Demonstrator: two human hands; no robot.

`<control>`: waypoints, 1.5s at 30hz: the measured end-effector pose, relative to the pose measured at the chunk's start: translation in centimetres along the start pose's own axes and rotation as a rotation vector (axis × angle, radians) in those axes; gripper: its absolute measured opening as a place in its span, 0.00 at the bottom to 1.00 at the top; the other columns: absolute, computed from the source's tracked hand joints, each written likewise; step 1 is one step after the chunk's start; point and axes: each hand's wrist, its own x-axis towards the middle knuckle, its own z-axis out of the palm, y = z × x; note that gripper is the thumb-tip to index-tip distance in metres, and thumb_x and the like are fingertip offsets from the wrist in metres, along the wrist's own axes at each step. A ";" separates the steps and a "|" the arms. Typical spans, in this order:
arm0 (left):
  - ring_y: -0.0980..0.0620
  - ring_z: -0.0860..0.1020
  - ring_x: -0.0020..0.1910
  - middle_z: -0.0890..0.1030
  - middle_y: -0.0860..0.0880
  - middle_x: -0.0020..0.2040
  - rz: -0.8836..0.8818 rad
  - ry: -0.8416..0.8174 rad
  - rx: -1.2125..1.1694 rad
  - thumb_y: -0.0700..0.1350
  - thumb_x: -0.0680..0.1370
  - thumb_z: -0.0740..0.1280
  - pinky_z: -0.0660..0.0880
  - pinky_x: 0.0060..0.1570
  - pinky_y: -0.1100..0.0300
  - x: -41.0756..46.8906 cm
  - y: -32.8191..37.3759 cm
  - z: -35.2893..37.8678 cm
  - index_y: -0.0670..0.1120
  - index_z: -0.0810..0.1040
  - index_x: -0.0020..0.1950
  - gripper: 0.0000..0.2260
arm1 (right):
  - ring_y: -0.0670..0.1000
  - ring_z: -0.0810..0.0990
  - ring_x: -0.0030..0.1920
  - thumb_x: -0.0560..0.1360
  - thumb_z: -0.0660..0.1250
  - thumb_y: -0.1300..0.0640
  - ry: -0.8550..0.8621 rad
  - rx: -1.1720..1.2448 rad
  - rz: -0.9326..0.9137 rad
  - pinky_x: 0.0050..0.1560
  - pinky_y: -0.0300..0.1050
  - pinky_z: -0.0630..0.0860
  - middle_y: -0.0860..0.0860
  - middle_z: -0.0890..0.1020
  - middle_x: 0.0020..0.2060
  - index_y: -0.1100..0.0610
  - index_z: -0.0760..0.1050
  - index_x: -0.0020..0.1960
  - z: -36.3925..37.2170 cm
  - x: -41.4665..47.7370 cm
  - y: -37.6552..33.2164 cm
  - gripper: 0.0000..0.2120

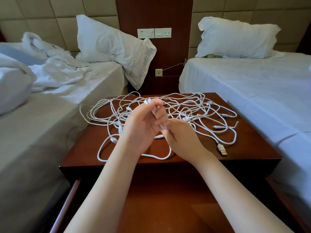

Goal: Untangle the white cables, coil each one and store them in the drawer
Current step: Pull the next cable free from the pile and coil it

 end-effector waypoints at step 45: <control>0.54 0.68 0.26 0.71 0.50 0.26 -0.100 0.312 1.522 0.39 0.72 0.67 0.66 0.31 0.60 -0.5 0.9 -2.4 0.48 0.70 0.35 0.09 | 0.53 0.82 0.45 0.74 0.68 0.71 0.348 -0.209 0.075 0.44 0.36 0.75 0.57 0.82 0.44 0.64 0.81 0.50 -2.4 -0.4 3.7 0.08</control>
